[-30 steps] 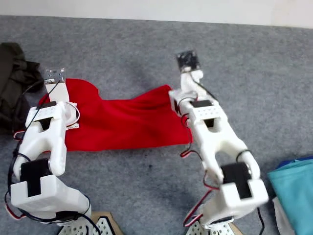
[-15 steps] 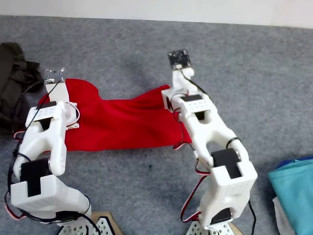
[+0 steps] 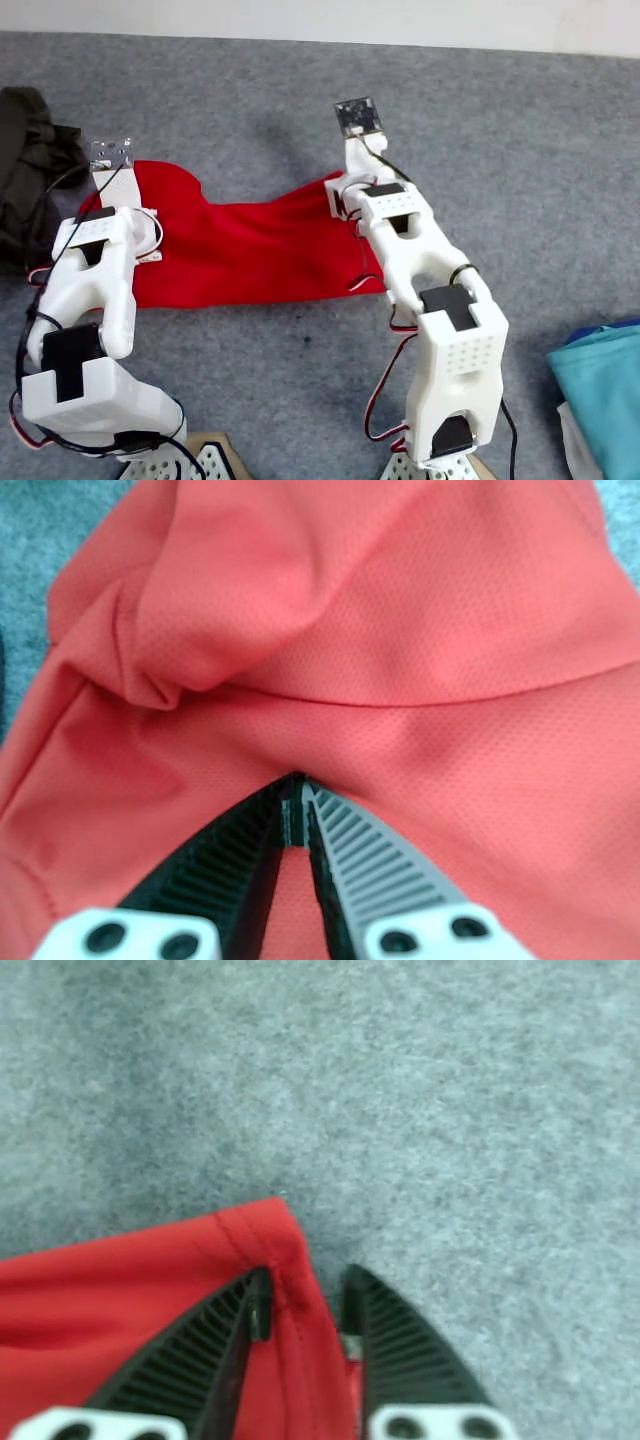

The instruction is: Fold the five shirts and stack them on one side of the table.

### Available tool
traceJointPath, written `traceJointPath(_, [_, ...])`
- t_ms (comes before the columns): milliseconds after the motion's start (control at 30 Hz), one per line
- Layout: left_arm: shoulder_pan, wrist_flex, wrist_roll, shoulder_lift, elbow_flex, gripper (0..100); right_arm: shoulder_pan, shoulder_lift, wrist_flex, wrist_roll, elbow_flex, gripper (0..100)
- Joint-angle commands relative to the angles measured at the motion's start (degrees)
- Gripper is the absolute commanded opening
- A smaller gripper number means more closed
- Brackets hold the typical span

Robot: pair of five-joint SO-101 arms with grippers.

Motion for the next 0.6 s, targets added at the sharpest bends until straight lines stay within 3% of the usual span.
traceJointPath(0, [-0.6, -0.8, -0.4, -2.4, -0.9, 1, 1.1, -0.9, 0.2, -0.1, -3.0, 0.4])
traceJointPath(267, [-0.6, -0.8, -0.4, -2.4, -0.9, 1, 5.0, -7.1, 3.6, -0.6, -2.5, 0.8])
traceJointPath(433, [-0.5, -0.8, -0.4, -2.4, -1.0, 1, 6.6, -14.1, 10.9, -7.5, -2.4, 0.8])
traceJointPath(567, [-0.5, -0.8, -0.4, -2.4, -1.0, 1, 8.9, -17.6, 13.8, -8.2, -2.4, 0.8])
